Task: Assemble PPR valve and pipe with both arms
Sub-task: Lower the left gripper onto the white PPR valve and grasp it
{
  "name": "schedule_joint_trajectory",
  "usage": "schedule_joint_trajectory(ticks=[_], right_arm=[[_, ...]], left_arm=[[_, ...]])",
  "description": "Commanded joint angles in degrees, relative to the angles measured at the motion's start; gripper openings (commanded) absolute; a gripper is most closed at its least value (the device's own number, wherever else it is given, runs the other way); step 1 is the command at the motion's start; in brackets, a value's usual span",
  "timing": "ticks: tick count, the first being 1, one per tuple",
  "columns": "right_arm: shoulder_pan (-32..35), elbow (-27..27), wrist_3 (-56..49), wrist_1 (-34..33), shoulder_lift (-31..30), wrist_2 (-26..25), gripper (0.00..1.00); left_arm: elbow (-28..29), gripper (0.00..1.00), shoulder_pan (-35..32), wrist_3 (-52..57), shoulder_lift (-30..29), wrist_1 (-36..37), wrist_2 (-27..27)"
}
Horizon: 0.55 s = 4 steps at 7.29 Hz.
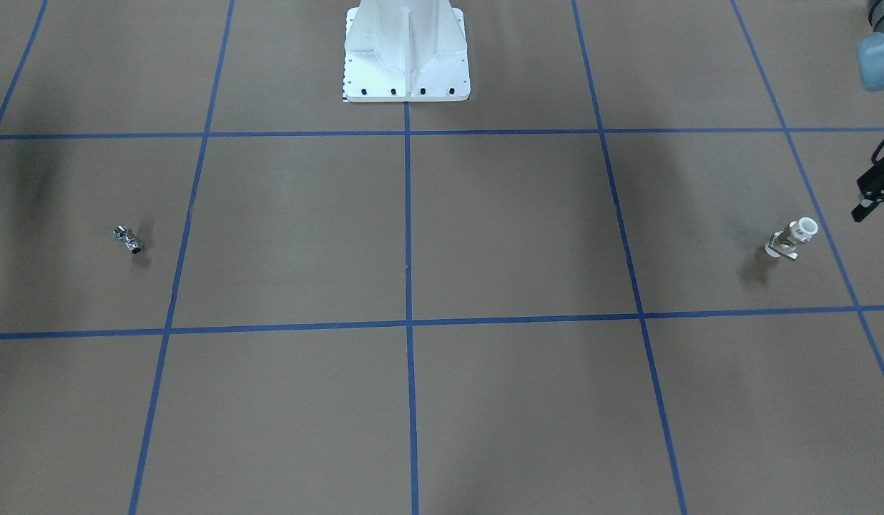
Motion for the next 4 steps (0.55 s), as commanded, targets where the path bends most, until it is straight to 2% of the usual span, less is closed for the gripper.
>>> schedule_joint_trajectory(ticks=[1, 4], right_arm=[[-0.1, -0.6, 0.0, 0.0, -0.1, 0.1, 1.00], [-0.1, -0.6, 0.0, 0.0, -0.1, 0.2, 1.00]], left_arm=[[1.1, 1.00, 3.3, -2.6, 4.1, -4.0, 0.5], [2.2, 1.00, 9.7, -6.5, 3.8, -4.8, 6.3]])
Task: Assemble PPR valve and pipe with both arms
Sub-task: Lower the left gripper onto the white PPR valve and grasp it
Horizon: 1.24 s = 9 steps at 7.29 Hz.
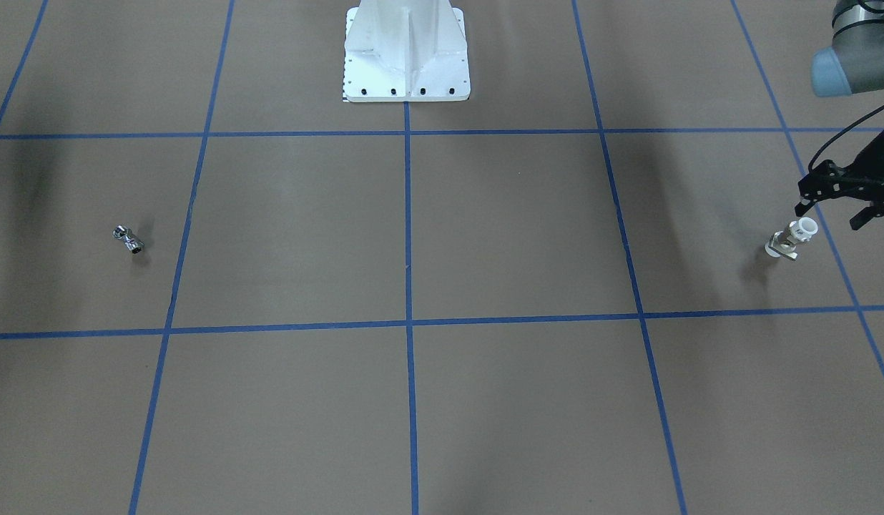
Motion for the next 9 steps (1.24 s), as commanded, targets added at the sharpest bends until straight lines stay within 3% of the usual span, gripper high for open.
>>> schedule_joint_trajectory(ticks=[1, 6, 9], right_arm=[[-0.1, -0.1, 0.0, 0.0, 0.0, 0.1, 1.00], [-0.2, -0.1, 0.0, 0.0, 0.0, 0.1, 1.00], [-0.2, -0.1, 0.0, 0.0, 0.0, 0.2, 1.00]], left_arm=[[1.6, 1.00, 2.3, -0.5, -0.3, -0.4, 2.5], [7.9, 1.00, 3.9, -0.6, -3.1, -4.8, 2.5], [8.4, 0.90, 4.1, -0.3, -3.6, -4.9, 2.5]])
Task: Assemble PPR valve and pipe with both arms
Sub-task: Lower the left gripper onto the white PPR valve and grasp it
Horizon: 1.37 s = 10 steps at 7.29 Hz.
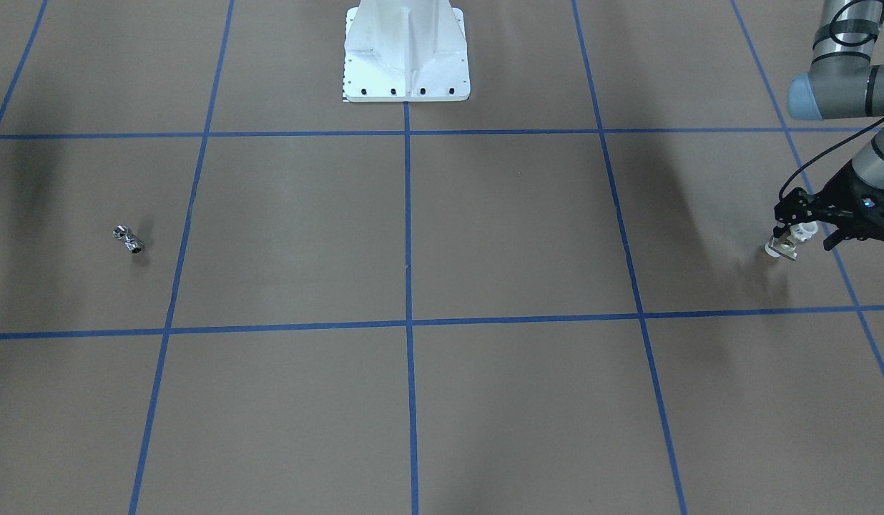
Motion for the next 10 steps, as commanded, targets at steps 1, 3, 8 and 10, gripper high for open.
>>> schedule_joint_trajectory(ticks=[1, 3, 8, 10], right_arm=[[0.0, 0.0, 0.0, 0.0, 0.0, 0.0, 1.00], [-0.1, 0.0, 0.1, 0.0, 0.0, 0.0, 1.00], [-0.2, 0.0, 0.6, 0.0, 0.0, 0.1, 1.00], [-0.3, 0.0, 0.6, 0.0, 0.1, 0.1, 1.00]], left_arm=[[0.0, 0.90, 0.1, 0.1, 0.0, -0.8, -0.1], [-0.2, 0.91, 0.2, -0.3, 0.6, -2.0, -0.3], [-0.2, 0.24, 0.2, -0.1, 0.8, -2.1, -0.4], [-0.6, 0.00, 0.2, 0.0, 0.7, -2.1, -0.4]])
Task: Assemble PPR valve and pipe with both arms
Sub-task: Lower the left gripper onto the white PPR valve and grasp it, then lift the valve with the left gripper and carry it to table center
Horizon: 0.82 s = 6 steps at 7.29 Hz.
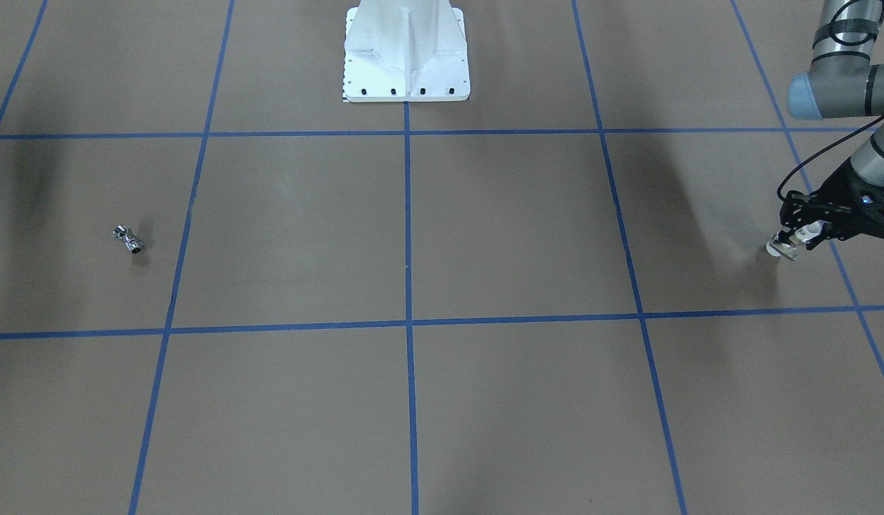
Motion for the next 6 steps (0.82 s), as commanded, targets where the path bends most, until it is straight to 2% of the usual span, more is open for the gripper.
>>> schedule_joint_trajectory(ticks=[1, 3, 5, 6], right_arm=[[0.0, 0.0, 0.1, 0.3, 0.1, 0.1, 1.00], [0.0, 0.0, 0.2, 0.4, 0.1, 0.1, 1.00], [0.0, 0.0, 0.2, 0.4, 0.1, 0.2, 1.00], [0.0, 0.0, 0.3, 0.4, 0.1, 0.2, 1.00]], left_arm=[[-2.8, 0.00, 0.0, -0.4, -0.1, 1.0, -0.4], [-8.7, 0.00, 0.0, -0.8, -4.0, 12.2, -1.8], [-9.2, 0.00, 3.1, -11.0, -13.8, 18.5, -1.2], [-9.3, 0.00, 5.9, -16.1, -18.7, 22.4, 1.2]])
